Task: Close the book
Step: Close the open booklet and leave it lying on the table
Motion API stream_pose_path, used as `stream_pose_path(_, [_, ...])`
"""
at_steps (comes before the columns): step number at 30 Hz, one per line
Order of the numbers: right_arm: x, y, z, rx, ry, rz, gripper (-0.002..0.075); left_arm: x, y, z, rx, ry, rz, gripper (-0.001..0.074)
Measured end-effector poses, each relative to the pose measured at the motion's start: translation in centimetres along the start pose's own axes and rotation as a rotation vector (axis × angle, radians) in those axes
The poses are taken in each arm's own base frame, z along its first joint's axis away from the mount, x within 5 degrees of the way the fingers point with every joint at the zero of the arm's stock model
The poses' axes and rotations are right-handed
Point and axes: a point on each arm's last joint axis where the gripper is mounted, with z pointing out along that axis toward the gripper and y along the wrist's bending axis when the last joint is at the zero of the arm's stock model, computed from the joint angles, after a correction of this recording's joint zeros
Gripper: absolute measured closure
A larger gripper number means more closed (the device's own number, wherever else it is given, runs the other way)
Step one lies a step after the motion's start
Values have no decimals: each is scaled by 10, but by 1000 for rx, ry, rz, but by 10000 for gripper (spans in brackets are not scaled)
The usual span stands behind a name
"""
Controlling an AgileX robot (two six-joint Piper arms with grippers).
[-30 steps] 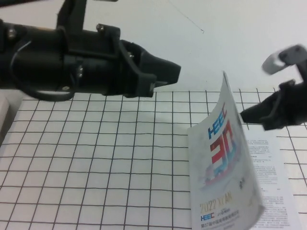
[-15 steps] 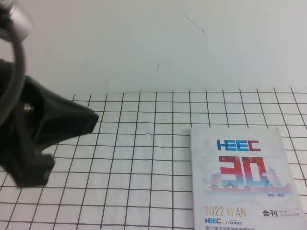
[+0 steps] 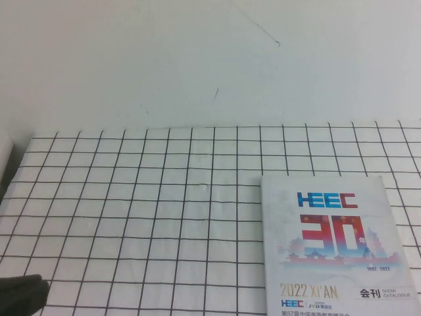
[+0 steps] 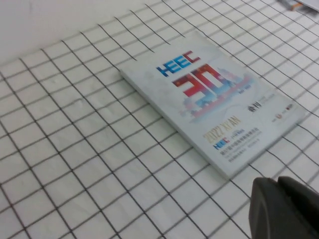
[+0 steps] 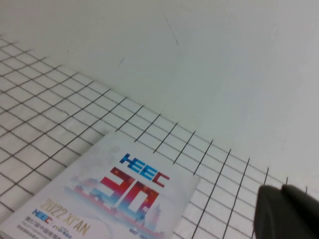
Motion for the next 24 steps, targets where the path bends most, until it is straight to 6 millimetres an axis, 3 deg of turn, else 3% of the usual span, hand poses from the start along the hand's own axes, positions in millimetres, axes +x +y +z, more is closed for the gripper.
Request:
stream_pose_path(4, [29, 7, 18, 3, 24, 13, 729, 29, 17, 18, -127, -105, 28, 738])
stream_pose_path(10, [49, 7, 46, 49, -17, 32, 729, 55, 38, 46, -239, -174, 69, 738])
stream_pose_path(24, [88, 16, 75, 29, 74, 52, 729, 98, 48, 72, -252, -65, 43, 738])
